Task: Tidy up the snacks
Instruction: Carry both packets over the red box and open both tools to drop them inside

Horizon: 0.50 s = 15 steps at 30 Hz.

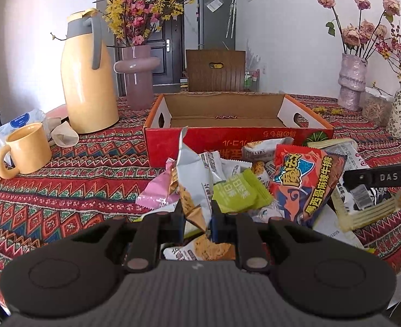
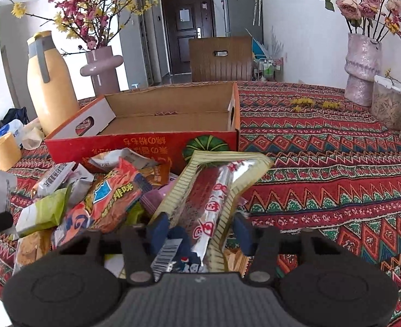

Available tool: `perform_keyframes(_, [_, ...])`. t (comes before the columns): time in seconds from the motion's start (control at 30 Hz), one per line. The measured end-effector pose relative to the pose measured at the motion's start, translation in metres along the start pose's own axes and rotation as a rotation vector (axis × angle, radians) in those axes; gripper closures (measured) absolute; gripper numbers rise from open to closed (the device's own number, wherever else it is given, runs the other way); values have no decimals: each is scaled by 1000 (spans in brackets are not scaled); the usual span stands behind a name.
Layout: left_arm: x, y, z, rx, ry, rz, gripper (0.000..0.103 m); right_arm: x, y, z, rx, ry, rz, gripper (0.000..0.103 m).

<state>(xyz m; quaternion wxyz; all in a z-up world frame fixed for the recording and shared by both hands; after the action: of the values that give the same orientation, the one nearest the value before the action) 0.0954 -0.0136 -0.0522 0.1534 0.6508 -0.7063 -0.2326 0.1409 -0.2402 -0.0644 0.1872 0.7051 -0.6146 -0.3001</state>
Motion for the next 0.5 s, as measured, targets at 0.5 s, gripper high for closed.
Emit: perform_keyframes(0.5, [-3,2,-26,48,-13,9,86,5,35,-11,101,-39,-35,76])
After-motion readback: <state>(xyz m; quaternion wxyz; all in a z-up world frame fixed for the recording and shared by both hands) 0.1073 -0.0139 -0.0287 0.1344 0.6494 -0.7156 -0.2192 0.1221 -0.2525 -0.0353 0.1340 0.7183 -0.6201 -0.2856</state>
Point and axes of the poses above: each gripper's, at about its wrist camera, not at the fingertips, and y roughly against the way its jaws point, x to its right, z to its underside, the point moved 8 cm from there along -y, roughly the way its jaws point, and after that the axes turned 4 degrees about -y, right-handed, at the moved point
